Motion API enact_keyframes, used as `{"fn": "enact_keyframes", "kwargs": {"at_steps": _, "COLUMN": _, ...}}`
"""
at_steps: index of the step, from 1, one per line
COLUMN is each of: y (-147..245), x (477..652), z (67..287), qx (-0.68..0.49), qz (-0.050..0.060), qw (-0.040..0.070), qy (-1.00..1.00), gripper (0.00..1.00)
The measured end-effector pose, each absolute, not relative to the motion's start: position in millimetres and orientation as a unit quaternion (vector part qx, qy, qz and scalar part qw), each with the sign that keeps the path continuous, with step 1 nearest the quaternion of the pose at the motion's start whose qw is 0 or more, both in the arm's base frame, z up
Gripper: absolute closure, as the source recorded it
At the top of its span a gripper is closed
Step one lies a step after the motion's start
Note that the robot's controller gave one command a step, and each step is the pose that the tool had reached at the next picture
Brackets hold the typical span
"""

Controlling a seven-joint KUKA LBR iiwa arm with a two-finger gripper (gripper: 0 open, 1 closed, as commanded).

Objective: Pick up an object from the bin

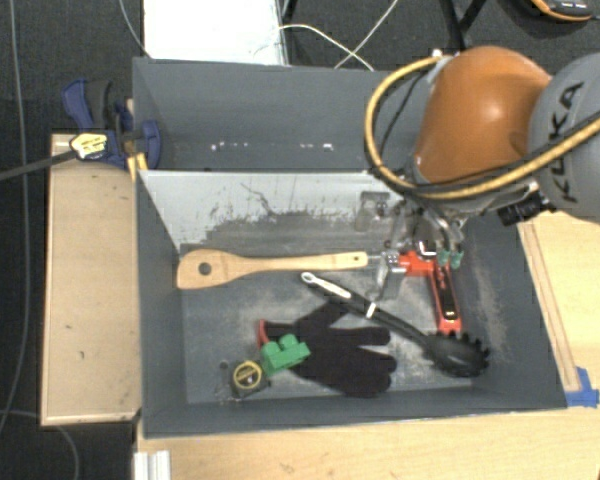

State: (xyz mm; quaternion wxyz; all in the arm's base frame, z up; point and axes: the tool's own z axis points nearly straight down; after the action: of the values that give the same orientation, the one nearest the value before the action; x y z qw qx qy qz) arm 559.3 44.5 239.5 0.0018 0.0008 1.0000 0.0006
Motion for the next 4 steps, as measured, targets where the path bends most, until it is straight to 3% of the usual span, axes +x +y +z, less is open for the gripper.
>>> {"fn": "enact_keyframes", "kwargs": {"at_steps": 2, "y": 44, "x": 559.1, "z": 227, "qx": 0.008, "qz": 0.001, "qw": 0.006, "qy": 1.000, "gripper": 0.00}}
{"fn": "enact_keyframes", "kwargs": {"at_steps": 3, "y": 29, "x": 590.8, "z": 149, "qx": -0.152, "qz": 0.000, "qw": 0.007, "qy": 0.988, "gripper": 0.00}}
{"fn": "enact_keyframes", "kwargs": {"at_steps": 4, "y": 78, "x": 544.9, "z": 130, "qx": 0.026, "qz": 0.003, "qw": 0.003, "qy": 1.000, "gripper": 0.00}}
